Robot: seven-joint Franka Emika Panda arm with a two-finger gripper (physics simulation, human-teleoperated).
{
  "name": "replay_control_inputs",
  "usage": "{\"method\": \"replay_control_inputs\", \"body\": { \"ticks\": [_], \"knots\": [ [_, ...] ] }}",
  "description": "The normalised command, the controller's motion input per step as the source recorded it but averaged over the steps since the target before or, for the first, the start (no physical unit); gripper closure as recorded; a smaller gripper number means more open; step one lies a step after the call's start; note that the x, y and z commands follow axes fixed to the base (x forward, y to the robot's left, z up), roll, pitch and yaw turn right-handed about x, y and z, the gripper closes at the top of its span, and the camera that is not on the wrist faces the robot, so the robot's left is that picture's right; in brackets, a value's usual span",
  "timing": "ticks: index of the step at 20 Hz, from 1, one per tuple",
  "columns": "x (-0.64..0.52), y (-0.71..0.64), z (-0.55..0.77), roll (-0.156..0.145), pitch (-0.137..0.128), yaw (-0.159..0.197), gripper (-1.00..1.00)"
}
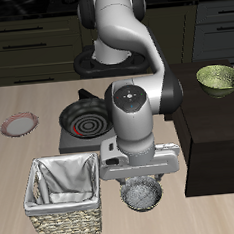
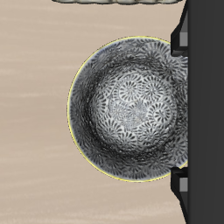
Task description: Place the black bowl in the basket
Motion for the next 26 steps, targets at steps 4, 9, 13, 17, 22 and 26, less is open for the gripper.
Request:
{"method": "replay_control_inputs", "body": {
  "ticks": [4,9,13,17,22,26],
  "knots": [
    [0.01,-0.03,-0.11,-0.005,0.020,-0.012,-1.00],
    [0.02,-0.07,-0.14,-0.017,0.014,0.007,-1.00],
    [0.16,-0.49,0.04,-0.140,0.007,0.002,-1.00],
    [0.13,-0.27,0.08,-0.057,-0.007,-0.010,-1.00],
    [0.07,-0.16,-0.14,-0.024,0.013,-0.008,-1.00],
    [0.00,-0.03,-0.27,0.001,0.054,0.002,-1.00]
  ]
}}
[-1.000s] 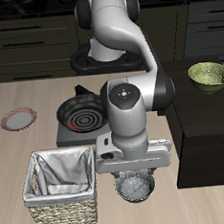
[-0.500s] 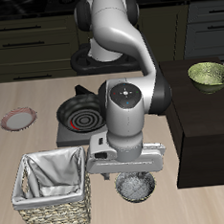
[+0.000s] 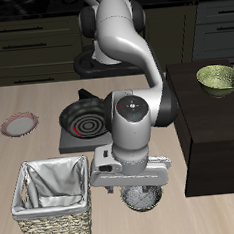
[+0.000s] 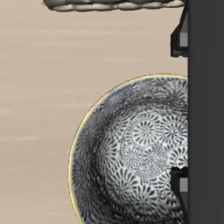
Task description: Place the black bowl in the basket
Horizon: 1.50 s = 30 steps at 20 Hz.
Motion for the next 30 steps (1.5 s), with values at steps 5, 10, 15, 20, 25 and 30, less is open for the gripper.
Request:
{"method": "replay_control_inputs", "body": {
  "ticks": [5,10,15,20,25,30],
  "knots": [
    [-0.09,0.11,-0.13,0.054,0.033,-0.026,1.00],
    [-0.04,0.03,0.19,0.013,-0.018,-0.020,1.00],
    [-0.07,0.09,0.23,0.036,-0.037,-0.026,1.00],
    [-0.03,0.10,0.17,0.017,-0.027,0.004,1.00],
    [-0.08,0.09,0.31,0.024,-0.044,0.009,1.00],
    [-0.11,-0.04,0.35,-0.001,-0.042,0.004,1.00]
  ]
}}
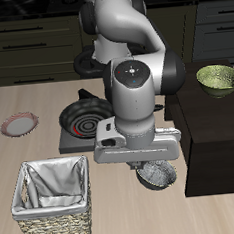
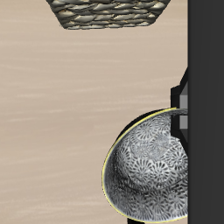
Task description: Place the black bowl in the basket
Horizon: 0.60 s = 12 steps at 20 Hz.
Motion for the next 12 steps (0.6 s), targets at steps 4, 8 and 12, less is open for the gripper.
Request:
{"method": "replay_control_inputs", "body": {
  "ticks": [4,8,12],
  "knots": [
    [-0.14,-0.06,0.37,0.009,-0.052,0.021,1.00],
    [-0.17,-0.06,0.44,0.001,-0.060,0.016,1.00],
    [-0.16,-0.06,0.34,-0.007,-0.043,0.019,1.00]
  ]
}}
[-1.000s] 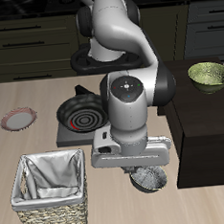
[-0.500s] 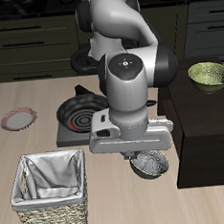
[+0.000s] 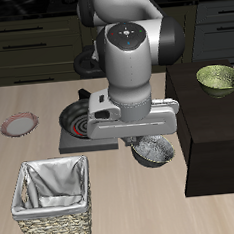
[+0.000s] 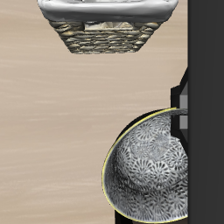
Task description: Place the black bowl in the basket
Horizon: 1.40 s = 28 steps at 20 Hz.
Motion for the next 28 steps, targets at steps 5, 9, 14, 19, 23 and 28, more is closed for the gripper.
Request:
{"method": "replay_control_inputs", "body": {
  "ticks": [5,9,14,19,23,28],
  "knots": [
    [-0.19,-0.12,0.35,-0.005,-0.040,0.022,1.00],
    [-0.14,-0.13,0.37,-0.009,-0.053,0.010,1.00],
    [-0.02,-0.37,0.45,-0.033,-0.053,-0.009,1.00],
    [0.08,-0.43,0.31,-0.049,-0.038,-0.014,1.00],
    [0.12,-0.58,0.27,-0.075,-0.050,-0.005,1.00],
    [0.08,-0.48,0.16,-0.061,-0.018,-0.024,1.00]
  ]
}}
